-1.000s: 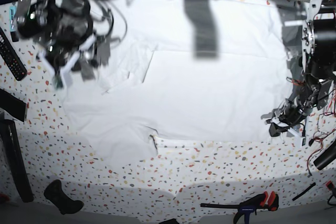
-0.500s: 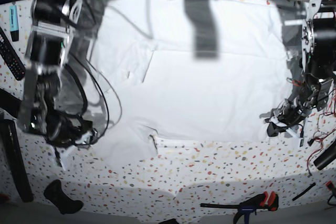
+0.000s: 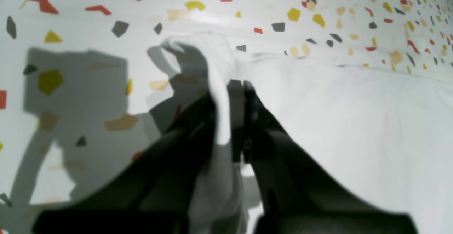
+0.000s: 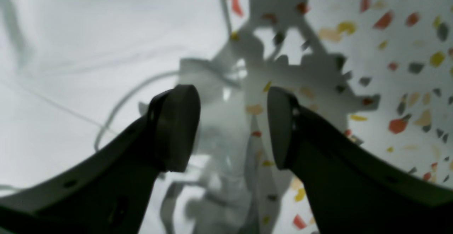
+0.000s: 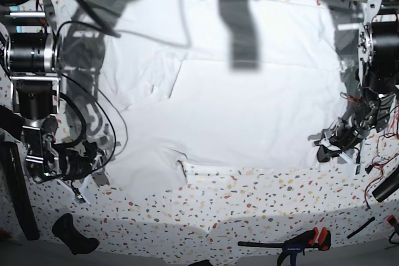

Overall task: Fold the T-shirt properly
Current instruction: 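Lift the folded edge and pull it toward the robot, folding again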

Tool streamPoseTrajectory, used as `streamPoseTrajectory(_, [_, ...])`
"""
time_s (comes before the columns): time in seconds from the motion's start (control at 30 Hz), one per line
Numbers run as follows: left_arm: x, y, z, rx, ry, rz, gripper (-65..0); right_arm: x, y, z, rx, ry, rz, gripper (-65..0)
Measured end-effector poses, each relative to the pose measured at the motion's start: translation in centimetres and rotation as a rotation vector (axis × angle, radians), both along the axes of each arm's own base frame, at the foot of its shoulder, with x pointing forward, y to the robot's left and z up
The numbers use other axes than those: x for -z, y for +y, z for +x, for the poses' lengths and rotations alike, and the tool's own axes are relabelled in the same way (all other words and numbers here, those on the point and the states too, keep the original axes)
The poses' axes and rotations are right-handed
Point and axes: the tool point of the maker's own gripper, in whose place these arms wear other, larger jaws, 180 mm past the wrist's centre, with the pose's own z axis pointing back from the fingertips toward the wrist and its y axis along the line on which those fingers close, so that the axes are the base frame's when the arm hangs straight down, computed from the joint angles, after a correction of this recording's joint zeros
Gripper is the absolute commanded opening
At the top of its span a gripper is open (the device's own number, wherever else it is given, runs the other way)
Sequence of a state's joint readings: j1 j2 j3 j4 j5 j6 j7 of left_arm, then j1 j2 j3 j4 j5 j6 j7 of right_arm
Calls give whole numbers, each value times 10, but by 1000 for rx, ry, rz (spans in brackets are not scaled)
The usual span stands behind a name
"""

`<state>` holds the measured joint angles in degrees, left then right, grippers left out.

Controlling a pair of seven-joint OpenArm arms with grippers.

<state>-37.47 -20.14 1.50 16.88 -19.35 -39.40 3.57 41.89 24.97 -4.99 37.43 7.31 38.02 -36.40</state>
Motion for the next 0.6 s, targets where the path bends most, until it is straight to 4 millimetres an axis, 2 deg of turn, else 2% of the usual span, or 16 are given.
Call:
streamPoseTrajectory(0.07, [0, 0, 0, 0, 0, 0, -650, 6, -4, -2, -6, -20, -14, -314])
streamPoseTrajectory(0.2, [0, 0, 0, 1, 1, 0, -650, 35, 3, -20, 14, -1, 29, -314])
streamPoseTrajectory(0.43, [0, 0, 0, 0, 0, 0, -650, 45, 17, -22, 21, -37, 74, -323])
streamPoseTrajectory(0.5, [0, 0, 0, -1, -3, 0, -650, 47, 17, -24, 19, -23, 71, -397])
streamPoseTrajectory(0.6, [-4, 1, 2, -9, -23, -3, -650, 48, 22, -26, 6, -9, 75, -585])
